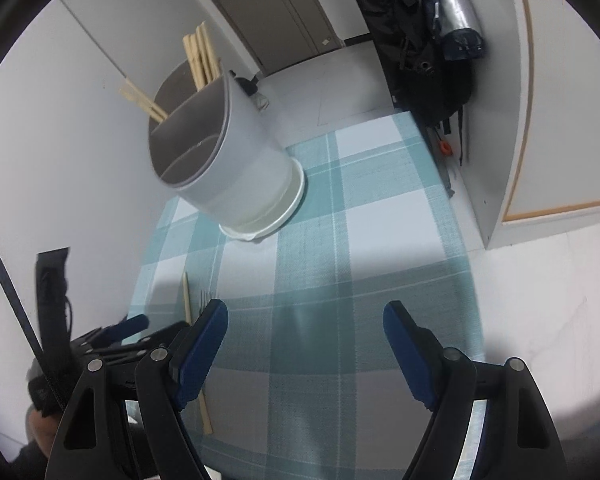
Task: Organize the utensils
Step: 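Move both open tools back down toward the fork and last chopstick, then close the left tool on the metal fork, then close the right tool on the last wooden chopstick while the left tool lifts the fork, then carry the fork and chopstick with both tools up over the white holder, then open both tools to drop the fork and chopstick into the holder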
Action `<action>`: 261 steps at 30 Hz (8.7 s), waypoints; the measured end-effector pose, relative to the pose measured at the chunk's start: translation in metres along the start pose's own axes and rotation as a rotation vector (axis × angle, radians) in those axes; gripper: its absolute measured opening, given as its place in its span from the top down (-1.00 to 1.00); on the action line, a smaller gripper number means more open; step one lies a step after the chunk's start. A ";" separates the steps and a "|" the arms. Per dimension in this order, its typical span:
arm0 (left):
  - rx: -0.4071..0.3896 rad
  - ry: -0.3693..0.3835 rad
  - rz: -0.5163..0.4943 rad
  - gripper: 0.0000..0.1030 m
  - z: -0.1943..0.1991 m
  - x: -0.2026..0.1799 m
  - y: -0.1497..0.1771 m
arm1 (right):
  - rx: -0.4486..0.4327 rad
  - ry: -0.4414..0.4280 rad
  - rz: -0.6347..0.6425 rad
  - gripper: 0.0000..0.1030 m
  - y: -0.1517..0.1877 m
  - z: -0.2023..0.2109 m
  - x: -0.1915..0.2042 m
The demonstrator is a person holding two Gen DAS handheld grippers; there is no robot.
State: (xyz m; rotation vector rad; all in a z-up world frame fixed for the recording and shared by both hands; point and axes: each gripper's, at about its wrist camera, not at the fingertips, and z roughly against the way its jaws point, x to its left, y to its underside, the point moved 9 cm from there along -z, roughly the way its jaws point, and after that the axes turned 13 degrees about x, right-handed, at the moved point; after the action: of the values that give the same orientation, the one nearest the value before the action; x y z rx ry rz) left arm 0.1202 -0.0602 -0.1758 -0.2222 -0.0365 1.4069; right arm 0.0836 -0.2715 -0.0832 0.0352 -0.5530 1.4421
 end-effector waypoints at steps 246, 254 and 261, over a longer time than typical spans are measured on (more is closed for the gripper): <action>-0.201 0.326 -0.231 0.69 0.149 -0.028 -0.194 | -0.782 -0.033 0.283 0.91 -0.208 0.064 0.135; -0.206 0.374 -0.219 0.66 0.142 -0.029 -0.172 | -0.601 -0.028 0.314 0.90 -0.171 0.034 0.128; -0.351 0.312 -0.122 0.24 0.173 -0.010 -0.148 | -0.531 -0.043 0.317 0.57 -0.143 0.052 0.119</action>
State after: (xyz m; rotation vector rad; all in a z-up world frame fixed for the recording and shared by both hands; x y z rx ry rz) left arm 0.2357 -0.0688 0.0210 -0.7170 -0.0383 1.2244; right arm 0.2035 -0.2011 0.0504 -0.4609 -0.9954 1.5588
